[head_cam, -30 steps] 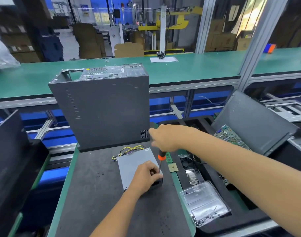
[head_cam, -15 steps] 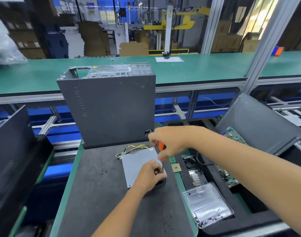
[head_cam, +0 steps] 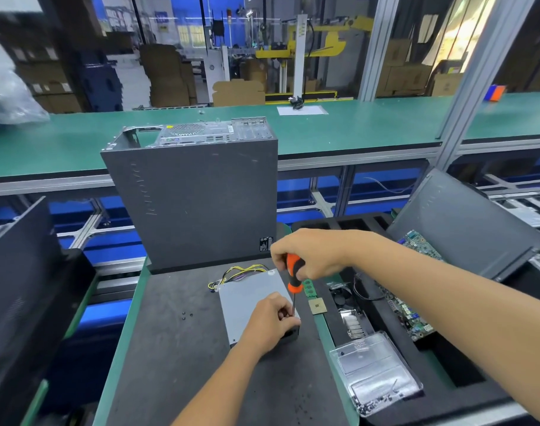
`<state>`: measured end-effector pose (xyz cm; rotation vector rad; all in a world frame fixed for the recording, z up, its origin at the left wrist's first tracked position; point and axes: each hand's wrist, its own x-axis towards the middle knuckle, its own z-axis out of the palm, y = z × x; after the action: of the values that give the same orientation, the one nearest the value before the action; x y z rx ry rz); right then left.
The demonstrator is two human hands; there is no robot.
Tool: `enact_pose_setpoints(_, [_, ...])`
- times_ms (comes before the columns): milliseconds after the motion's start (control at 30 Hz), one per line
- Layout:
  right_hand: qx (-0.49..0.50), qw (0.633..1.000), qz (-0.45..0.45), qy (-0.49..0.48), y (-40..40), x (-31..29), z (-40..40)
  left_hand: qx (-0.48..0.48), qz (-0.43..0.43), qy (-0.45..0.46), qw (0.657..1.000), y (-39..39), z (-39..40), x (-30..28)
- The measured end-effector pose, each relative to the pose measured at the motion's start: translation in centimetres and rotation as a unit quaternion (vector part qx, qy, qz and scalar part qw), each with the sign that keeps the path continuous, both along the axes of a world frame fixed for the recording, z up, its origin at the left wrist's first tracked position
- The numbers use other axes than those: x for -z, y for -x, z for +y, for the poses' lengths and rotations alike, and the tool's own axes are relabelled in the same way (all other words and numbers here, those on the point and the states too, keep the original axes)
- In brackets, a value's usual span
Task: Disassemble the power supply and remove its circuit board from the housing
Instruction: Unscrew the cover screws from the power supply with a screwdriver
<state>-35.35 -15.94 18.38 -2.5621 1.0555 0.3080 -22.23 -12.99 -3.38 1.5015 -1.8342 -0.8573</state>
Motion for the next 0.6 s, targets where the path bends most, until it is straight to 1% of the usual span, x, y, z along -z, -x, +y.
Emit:
enact_pose_setpoints(33, [0.021, 1.000, 0.017, 0.008, -0.2, 0.0, 0.0, -0.001, 0.001, -0.003, 1.000, 0.0, 0.1, 0.1])
enact_pose_setpoints(67, [0.039, 0.997, 0.058, 0.033, -0.4, -0.1, 0.1, 0.000, 0.001, -0.004, 1.000, -0.1, 0.0, 0.1])
enact_pose_setpoints(100, [0.036, 0.990, 0.117, 0.076, -0.6, -0.2, 0.2, 0.002, 0.002, -0.004, 1.000, -0.1, -0.1, 0.0])
enact_pose_setpoints(133, [0.033, 0.983, 0.140, 0.114, -0.9, -0.3, 0.3, 0.003, 0.003, -0.002, 1.000, -0.2, -0.2, -0.1])
enact_pose_setpoints(167, [0.022, 0.981, 0.140, 0.132, -1.2, -0.4, 0.5, 0.004, 0.003, 0.001, 1.000, -0.2, -0.3, -0.4])
enact_pose_setpoints(233, [0.002, 0.976, 0.170, 0.136, -1.4, -0.1, 0.5, 0.008, -0.001, 0.003, 1.000, -0.1, -0.4, -0.5])
enact_pose_setpoints(267, [-0.011, 0.979, 0.158, 0.126, -1.3, 0.1, 0.2, 0.009, -0.002, 0.004, 1.000, 0.0, -0.3, -0.5])
enact_pose_setpoints(333, [-0.003, 0.994, 0.092, 0.060, -0.8, 0.1, -0.2, 0.006, -0.001, 0.003, 1.000, 0.1, -0.1, -0.4])
enact_pose_setpoints(467, [-0.030, 0.999, -0.010, -0.025, 0.0, -0.3, 0.0, 0.003, -0.003, -0.001, 1.000, -0.1, 0.0, -0.2])
enact_pose_setpoints(533, [-0.019, 0.999, -0.026, -0.036, 0.1, 0.0, 0.1, 0.006, -0.012, 0.001, 1.000, -0.1, 0.1, -0.1])
enact_pose_setpoints(600, [0.019, 1.000, 0.016, 0.003, -0.1, 0.4, 0.1, 0.006, -0.019, 0.003, 1.000, -0.1, 0.1, 0.0])
